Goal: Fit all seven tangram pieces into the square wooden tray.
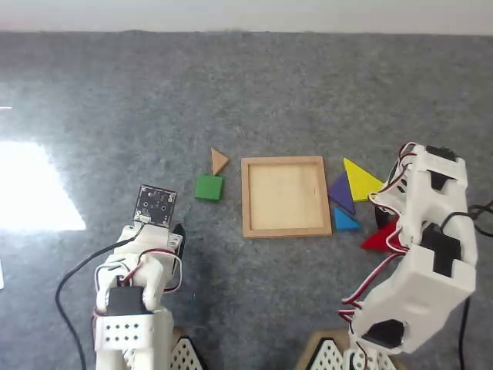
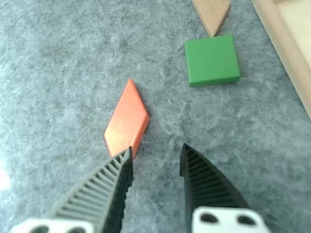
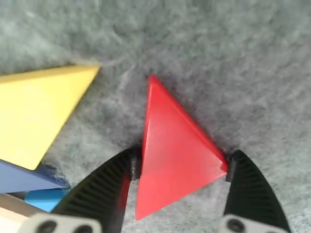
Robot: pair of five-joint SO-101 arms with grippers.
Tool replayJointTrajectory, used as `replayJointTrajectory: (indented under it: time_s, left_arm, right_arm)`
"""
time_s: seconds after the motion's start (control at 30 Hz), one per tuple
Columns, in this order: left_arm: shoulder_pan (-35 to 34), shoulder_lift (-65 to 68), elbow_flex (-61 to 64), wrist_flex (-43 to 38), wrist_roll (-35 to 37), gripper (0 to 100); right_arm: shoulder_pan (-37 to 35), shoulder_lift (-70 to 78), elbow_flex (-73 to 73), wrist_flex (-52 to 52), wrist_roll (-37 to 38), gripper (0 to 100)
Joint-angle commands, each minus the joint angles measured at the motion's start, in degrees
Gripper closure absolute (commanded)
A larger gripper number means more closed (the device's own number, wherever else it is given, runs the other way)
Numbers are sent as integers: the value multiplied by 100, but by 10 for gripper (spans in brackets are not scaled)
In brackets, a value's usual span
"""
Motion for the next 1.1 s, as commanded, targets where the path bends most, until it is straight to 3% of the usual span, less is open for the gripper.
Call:
replayJointTrajectory:
  time_s: [0.0, 0.7, 0.83, 1.07]
  left_arm:
    - [-35, -97, -48, 0, -70, 848]
    - [-35, -97, -48, 0, -70, 848]
    - [-35, -97, -48, 0, -70, 848]
    - [-35, -97, -48, 0, -70, 848]
  right_arm:
    - [-75, 84, -132, -127, -62, 772]
    - [-681, -1200, -149, 242, -79, 772]
    - [-532, -1174, -123, 505, -79, 765]
    - [-488, -1165, 334, -4, -88, 677]
